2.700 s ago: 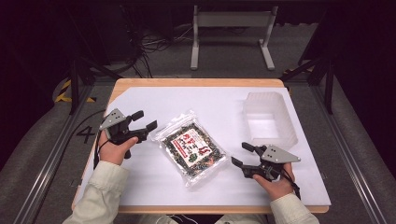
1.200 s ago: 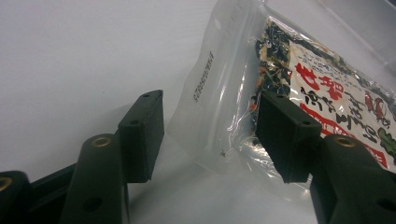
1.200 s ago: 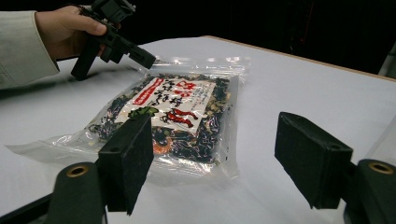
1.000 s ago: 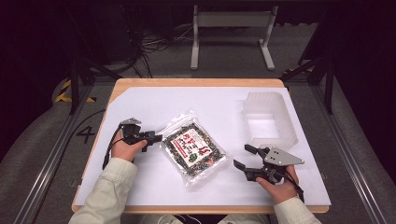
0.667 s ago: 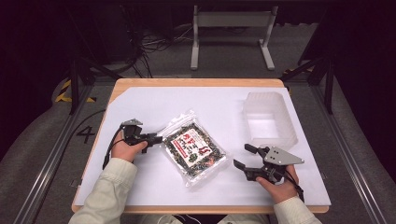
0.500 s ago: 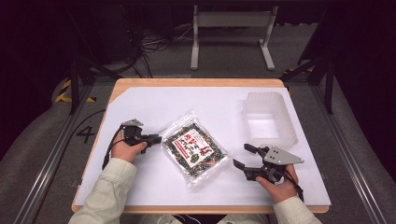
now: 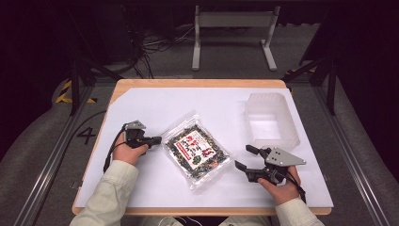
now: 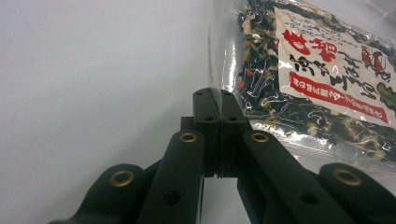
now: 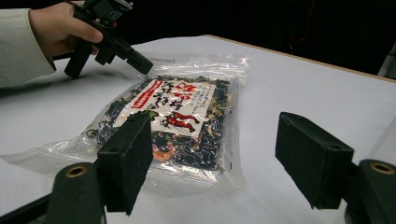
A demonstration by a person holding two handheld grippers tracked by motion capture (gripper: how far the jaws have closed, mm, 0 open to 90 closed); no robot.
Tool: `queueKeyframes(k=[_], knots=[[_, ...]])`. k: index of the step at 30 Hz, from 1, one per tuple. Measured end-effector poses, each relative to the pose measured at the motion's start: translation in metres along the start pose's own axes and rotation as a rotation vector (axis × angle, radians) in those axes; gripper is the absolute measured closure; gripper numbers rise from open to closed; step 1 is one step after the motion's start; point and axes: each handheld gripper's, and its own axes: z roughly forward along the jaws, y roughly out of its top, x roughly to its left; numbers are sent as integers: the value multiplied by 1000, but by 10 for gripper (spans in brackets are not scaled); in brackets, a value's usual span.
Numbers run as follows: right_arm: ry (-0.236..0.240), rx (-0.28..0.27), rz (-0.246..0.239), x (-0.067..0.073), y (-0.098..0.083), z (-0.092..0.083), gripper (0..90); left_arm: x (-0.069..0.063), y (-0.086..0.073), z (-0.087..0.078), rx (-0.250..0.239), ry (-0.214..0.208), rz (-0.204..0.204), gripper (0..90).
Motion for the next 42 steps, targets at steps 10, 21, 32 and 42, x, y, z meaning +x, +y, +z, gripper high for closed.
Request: queueKeyframes(k=[10, 21, 32, 42], knots=[[-4, -4, -1, -1, 1, -2, 284, -12, 11, -17, -98, 3, 31, 896], [-9, 8, 1, -2, 4, -5, 358, -36, 31, -50, -231, -44, 113, 898], [4, 16, 24, 2, 11, -7, 491, -58, 42, -73, -362, -85, 174, 898], [12, 14, 34, 4, 17, -6, 528, -87, 52, -94, -428, -112, 269, 898]])
